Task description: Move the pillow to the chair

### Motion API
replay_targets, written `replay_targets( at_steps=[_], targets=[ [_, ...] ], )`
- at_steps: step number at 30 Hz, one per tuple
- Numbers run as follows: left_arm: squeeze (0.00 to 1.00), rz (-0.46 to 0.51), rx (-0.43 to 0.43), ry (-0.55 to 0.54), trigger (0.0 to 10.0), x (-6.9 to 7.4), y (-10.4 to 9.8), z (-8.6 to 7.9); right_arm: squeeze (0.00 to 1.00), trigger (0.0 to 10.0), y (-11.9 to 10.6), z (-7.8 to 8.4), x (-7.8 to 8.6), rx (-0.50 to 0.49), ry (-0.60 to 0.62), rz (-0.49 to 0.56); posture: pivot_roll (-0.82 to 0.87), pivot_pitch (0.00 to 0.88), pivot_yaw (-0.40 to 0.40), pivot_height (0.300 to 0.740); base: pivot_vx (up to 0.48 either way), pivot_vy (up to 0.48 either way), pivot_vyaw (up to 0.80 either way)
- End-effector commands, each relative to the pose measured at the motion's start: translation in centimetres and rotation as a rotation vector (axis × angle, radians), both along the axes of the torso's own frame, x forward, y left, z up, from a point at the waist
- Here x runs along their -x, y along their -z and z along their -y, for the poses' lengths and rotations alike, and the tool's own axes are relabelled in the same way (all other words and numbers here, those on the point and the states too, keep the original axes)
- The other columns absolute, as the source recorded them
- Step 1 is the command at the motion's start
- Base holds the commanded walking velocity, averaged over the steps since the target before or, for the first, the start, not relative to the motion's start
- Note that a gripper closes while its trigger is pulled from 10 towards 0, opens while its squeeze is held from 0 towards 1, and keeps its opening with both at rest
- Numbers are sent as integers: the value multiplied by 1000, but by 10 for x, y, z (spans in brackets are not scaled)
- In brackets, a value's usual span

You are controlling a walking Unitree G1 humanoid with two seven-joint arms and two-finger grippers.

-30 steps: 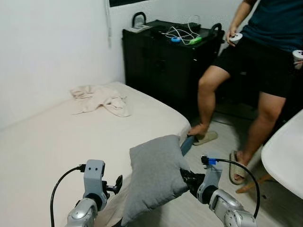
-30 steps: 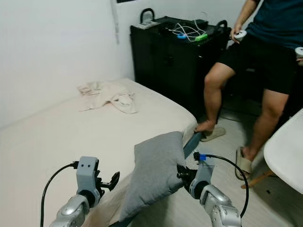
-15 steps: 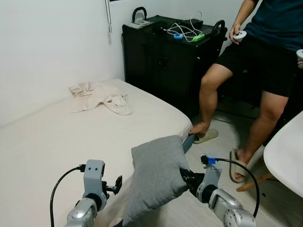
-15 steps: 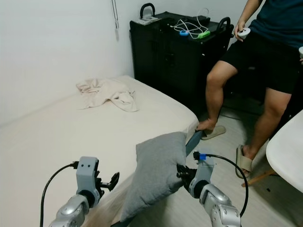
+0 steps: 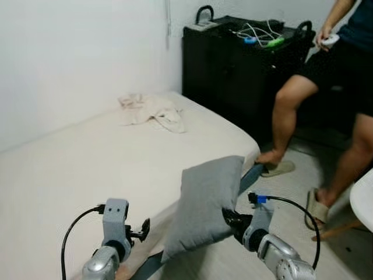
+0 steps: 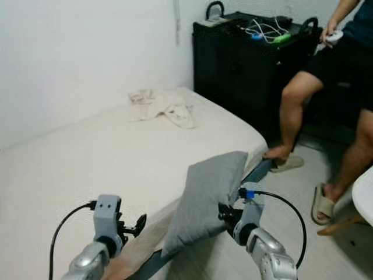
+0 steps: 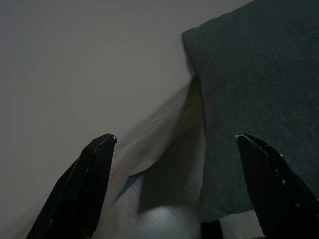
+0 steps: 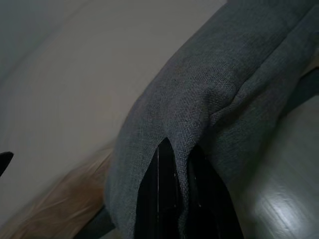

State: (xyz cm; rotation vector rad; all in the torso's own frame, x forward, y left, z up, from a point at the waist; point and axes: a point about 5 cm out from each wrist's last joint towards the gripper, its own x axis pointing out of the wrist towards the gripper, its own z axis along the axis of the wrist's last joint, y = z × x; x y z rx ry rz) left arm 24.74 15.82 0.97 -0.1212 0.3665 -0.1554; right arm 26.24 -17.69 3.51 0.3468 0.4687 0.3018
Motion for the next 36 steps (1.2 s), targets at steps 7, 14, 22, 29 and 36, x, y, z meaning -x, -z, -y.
replay_targets(
  at_steps=[7, 14, 22, 29, 36],
  targets=[
    [0, 3, -7, 2, 10000, -1, -1, -1, 0, 10000, -6, -4, -3, -24, -6, 31, -29, 15, -10, 740, 0, 0, 0],
    [0, 3, -10, 7, 10000, -1, 0, 0, 0, 10000, -4, -3, -4, -28, 5, 17, -29, 12, -10, 740, 0, 0, -531],
    [0, 1, -14, 14, 10000, -1, 0, 0, 0, 10000, -4, -3, -4, -28, 7, 15, -27, 3, -8, 740, 0, 0, -698],
    [0, 1, -19, 20, 10000, -1, 0, 0, 0, 10000, -5, -3, -5, -34, 11, 29, -28, 3, -7, 740, 0, 0, -496],
    [0, 9, -23, 26, 10000, -1, -1, 1, 0, 10000, -15, -8, -1, -28, -59, 124, -26, 12, -6, 740, 0, 0, 202]
  ],
)
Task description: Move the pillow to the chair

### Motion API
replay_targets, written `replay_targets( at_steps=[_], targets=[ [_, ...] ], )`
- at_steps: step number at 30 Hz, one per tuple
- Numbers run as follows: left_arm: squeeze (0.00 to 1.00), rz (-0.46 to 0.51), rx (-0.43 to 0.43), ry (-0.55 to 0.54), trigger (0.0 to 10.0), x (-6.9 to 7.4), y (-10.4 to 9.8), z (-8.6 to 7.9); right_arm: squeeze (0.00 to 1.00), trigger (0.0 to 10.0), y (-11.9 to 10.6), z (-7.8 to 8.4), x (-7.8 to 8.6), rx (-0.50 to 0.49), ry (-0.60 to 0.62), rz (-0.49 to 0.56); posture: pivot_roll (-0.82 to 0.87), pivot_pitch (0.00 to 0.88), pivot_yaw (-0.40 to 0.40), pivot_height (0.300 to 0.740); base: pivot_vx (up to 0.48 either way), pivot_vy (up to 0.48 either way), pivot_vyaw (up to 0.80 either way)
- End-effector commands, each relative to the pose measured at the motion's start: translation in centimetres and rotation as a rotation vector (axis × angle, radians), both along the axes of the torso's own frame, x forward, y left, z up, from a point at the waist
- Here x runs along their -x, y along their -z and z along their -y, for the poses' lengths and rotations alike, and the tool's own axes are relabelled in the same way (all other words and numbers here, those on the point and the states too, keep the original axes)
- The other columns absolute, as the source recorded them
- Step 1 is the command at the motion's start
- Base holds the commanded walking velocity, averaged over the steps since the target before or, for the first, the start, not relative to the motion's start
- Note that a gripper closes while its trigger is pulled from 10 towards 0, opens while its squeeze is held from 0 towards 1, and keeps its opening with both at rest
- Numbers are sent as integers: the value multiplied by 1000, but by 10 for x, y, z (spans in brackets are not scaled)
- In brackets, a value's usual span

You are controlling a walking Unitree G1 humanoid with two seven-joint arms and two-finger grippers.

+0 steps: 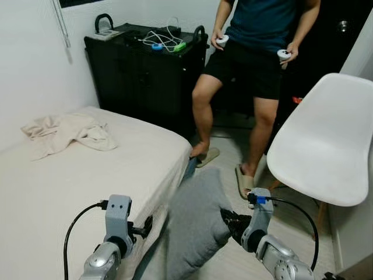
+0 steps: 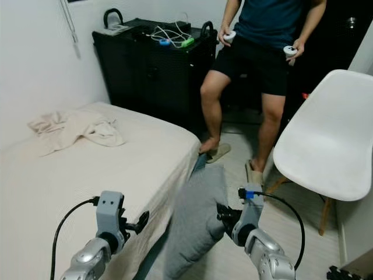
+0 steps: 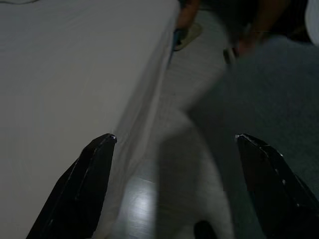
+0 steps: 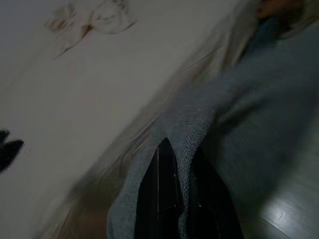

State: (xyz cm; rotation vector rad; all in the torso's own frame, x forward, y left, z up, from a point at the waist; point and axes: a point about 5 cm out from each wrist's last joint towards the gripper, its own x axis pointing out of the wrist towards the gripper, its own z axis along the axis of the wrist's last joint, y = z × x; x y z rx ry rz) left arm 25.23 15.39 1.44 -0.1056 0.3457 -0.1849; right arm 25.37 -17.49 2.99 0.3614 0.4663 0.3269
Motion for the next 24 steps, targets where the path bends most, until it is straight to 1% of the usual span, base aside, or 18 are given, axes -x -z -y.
replay_targets(
  at_steps=[1, 13, 18, 23, 24],
  targets=[
    [0, -13, -15, -5, 10000, 4, 3, -3, 0, 10000, -20, -7, -9, -8, -44, 121, -26, 12, -6, 740, 0, 0, 706],
    [0, -12, -15, 2, 10000, 4, 4, -3, 0, 10000, -20, -8, -9, -24, -55, 127, -26, 10, -3, 740, 0, 0, 708],
    [0, -11, -17, 3, 10000, 3, 3, -3, 0, 10000, -23, -11, -8, -43, -81, 147, -25, 4, -2, 740, 0, 0, 709],
    [0, -3, -21, -9, 10000, 0, 1, -6, 0, 10000, -31, -18, -5, -79, -160, 190, -24, 4, -1, 740, 0, 0, 710],
    [0, 5, -24, -16, 10000, -2, 0, -8, 0, 10000, -35, -21, -3, -97, -206, 209, -25, 4, -1, 740, 0, 0, 712]
  ],
)
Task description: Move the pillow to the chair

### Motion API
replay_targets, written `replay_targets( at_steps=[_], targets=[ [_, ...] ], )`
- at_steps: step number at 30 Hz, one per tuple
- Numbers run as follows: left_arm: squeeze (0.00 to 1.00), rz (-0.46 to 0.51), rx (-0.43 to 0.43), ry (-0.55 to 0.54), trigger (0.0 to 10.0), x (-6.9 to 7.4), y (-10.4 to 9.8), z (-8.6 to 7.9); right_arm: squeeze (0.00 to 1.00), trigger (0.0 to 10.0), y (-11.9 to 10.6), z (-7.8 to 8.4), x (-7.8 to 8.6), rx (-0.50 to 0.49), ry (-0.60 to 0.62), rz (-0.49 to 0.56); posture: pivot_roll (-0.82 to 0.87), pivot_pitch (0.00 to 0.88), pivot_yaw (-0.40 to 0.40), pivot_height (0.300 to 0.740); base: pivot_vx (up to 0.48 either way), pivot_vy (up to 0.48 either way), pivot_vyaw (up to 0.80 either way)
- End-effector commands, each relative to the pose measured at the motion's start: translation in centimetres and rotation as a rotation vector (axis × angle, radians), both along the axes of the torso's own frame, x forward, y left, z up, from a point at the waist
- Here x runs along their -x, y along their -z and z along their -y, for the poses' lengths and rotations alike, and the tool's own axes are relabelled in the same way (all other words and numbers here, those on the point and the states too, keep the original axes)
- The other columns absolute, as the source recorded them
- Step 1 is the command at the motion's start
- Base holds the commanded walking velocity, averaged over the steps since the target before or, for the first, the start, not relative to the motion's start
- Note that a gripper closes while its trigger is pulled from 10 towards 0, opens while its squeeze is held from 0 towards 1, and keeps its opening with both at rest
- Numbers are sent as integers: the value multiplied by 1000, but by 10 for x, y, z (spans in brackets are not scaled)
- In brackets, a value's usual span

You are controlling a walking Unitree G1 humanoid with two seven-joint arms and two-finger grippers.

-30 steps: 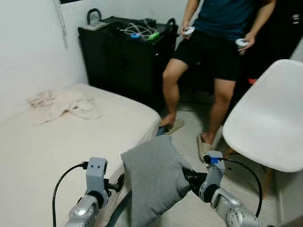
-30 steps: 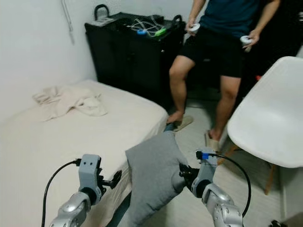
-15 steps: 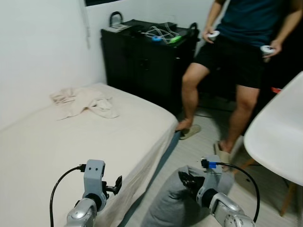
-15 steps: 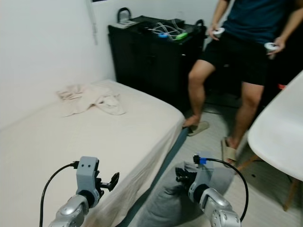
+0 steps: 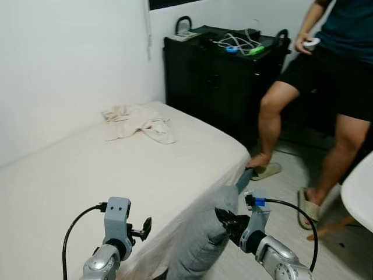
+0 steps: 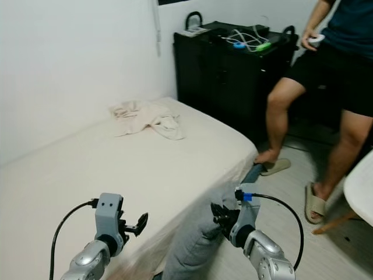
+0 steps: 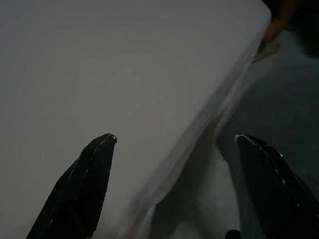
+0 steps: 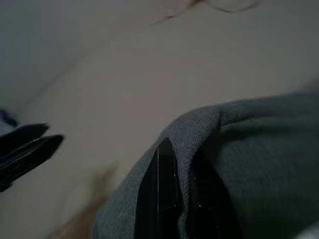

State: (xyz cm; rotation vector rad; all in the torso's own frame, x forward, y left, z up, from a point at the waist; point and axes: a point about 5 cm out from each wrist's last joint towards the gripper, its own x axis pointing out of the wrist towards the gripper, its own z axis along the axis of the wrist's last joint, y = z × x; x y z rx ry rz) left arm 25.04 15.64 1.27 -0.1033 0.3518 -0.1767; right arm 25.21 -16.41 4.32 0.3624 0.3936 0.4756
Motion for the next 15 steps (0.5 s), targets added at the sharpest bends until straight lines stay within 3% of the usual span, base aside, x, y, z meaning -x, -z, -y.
replay_targets(
  at_steps=[1, 5, 7, 8, 11, 15],
  targets=[
    [0, 11, -20, -9, 10000, -4, -2, -5, 0, 10000, -22, -10, -5, -54, -79, 117, -25, 4, -1, 740, 0, 0, 712],
    [0, 22, -31, -15, 10000, -6, -5, -8, 0, 10000, -29, -15, -2, -89, -146, 143, -25, 4, 0, 740, 0, 0, 708],
    [0, 42, -61, -19, 10000, -10, -9, -13, 0, 10000, -49, -24, 4, -205, -262, 201, -27, 4, 1, 740, 0, 0, 709],
    [0, 42, -61, -19, 10000, -10, -9, -13, 0, 10000, -49, -24, 4, -205, -262, 201, -27, 4, 1, 740, 0, 0, 712],
    [0, 59, -94, -27, 10000, -16, -15, -20, 0, 10000, -84, -29, 11, -382, -380, 305, -25, 4, 3, 740, 0, 0, 710],
    [0, 58, -129, -36, 10000, -18, -15, -26, 0, 10000, -99, -28, 10, -426, -392, 357, -26, 3, 4, 740, 0, 0, 711]
  ],
)
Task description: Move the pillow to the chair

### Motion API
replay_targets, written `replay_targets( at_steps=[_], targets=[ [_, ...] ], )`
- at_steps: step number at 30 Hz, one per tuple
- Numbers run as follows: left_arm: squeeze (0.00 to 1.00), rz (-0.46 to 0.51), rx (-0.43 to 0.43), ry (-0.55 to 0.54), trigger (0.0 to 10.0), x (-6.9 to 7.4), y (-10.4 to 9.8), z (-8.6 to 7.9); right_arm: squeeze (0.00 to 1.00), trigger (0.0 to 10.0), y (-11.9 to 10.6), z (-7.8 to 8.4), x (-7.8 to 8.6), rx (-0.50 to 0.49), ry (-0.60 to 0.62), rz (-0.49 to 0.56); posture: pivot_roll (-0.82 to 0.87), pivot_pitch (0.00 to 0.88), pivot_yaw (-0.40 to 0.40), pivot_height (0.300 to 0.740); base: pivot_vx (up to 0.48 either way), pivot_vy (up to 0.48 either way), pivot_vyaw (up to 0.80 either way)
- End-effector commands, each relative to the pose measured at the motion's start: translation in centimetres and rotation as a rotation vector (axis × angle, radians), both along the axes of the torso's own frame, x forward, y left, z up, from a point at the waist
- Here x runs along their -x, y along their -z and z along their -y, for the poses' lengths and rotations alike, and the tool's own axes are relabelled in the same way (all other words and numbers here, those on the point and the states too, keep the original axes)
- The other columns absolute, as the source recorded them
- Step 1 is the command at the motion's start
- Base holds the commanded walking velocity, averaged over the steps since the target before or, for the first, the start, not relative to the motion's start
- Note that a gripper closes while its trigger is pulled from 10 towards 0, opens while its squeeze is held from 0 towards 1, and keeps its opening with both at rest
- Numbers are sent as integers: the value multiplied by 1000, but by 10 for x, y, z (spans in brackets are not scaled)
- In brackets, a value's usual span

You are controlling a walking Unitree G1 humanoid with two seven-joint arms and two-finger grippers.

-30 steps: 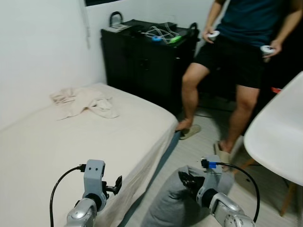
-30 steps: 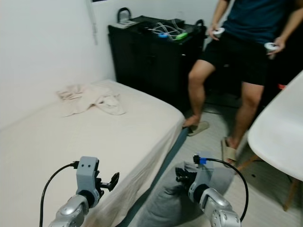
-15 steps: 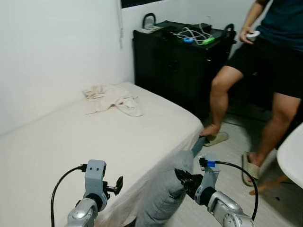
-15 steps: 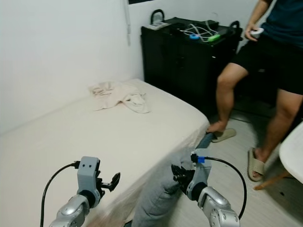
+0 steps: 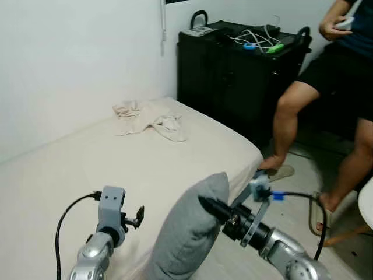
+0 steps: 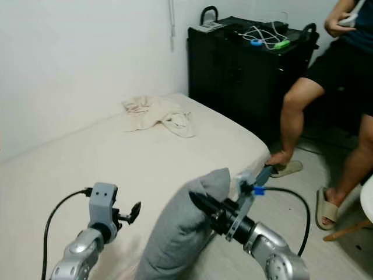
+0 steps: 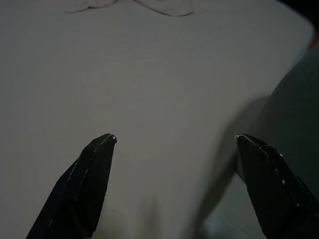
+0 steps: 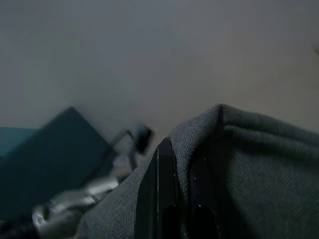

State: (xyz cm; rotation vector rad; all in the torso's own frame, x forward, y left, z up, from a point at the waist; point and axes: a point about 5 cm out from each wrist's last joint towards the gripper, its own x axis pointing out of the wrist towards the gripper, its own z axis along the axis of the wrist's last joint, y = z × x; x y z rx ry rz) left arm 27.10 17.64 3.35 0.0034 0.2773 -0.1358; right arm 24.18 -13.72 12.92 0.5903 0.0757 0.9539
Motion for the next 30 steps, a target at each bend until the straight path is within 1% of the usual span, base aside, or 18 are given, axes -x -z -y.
replay_targets(
  at_steps=[1, 3, 4, 5, 6, 7, 9, 11, 13, 14, 15, 16, 18, 19, 22, 24, 26, 30],
  targets=[
    [0, -27, -40, -16, 10000, 2, 6, -8, 0, 10000, -15, 0, -1, -35, -11, 71, -29, 3, 4, 740, 0, 0, 712],
    [0, -34, -63, -33, 10000, 2, 7, -11, 0, 10000, -8, 1, -7, 52, 46, 60, -29, 3, 4, 740, 0, 0, 706],
    [0, -45, -89, -52, 10000, 2, 8, -14, 0, 10000, 0, 4, -12, 115, 92, 40, -31, 4, 5, 740, 0, 0, 712],
    [0, -45, -89, -52, 10000, 2, 8, -14, 0, 10000, 0, 4, -12, 115, 92, 40, -31, 4, 5, 740, 0, 0, 712],
    [0, -52, -106, -66, 10000, 2, 9, -16, 0, 10000, 5, 5, -15, 157, 122, 26, -31, 4, 5, 740, 0, 0, 712],
    [0, -63, -125, -89, 10000, 3, 11, -20, 0, 10000, 7, 6, -17, 167, 150, 15, -30, 4, 3, 740, 0, 0, 712],
    [0, -80, -146, -132, 10000, 5, 13, -27, 0, 10000, 8, 7, -19, 168, 178, -2, -26, 6, 2, 740, 0, 0, 709],
    [0, -84, -149, -145, 10000, 6, 14, -29, 0, 10000, 8, 7, -19, 170, 182, -5, -26, 6, 2, 740, 0, 0, 712],
    [0, -84, -149, -145, 10000, 6, 14, -29, 0, 10000, 8, 7, -19, 170, 182, -5, -26, 6, 2, 740, 0, 0, 712],
    [0, -81, -138, -139, 10000, 9, 15, -28, 0, 10000, 10, 5, -18, 177, 178, -19, -20, 9, -2, 740, 0, 0, 712],
    [0, -81, -138, -139, 10000, 9, 15, -28, 0, 10000, 10, 5, -18, 177, 178, -19, -20, 9, -2, 740, 0, 0, 712],
    [0, -74, -122, -115, 10000, 11, 15, -24, 0, 10000, 12, 3, -17, 188, 172, -29, -20, 9, -2, 740, 0, 0, 712],
    [0, -70, -118, -107, 10000, 12, 16, -22, 0, 10000, 13, 2, -17, 195, 171, -29, -22, 8, -3, 740, 0, 0, 712],
    [0, -66, -111, -86, 10000, 12, 16, -18, 0, 10000, 14, 0, -17, 202, 168, -27, -22, 7, -4, 740, 0, 0, 712],
    [0, -78, -121, -67, 10000, 13, 18, -14, 0, 10000, 16, -2, -17, 210, 164, -27, -22, 7, -4, 740, 0, -470, 712],
    [0, -90, -106, -67, 10000, 12, 20, -10, 0, 10000, 17, -3, -16, 223, 160, -29, -22, 7, -4, 740, 0, -469, 712],
    [0, -94, -78, -56, 10000, 12, 22, -6, 0, 10000, 21, -4, -15, 240, 160, -38, -26, 6, -4, 740, 0, 0, 712],
    [0, -88, -78, -47, 10000, 12, 21, -3, 0, 10000, 23, -3, -14, 257, 164, -43, -26, 6, -4, 740, 0, 0, 712]
  ],
)
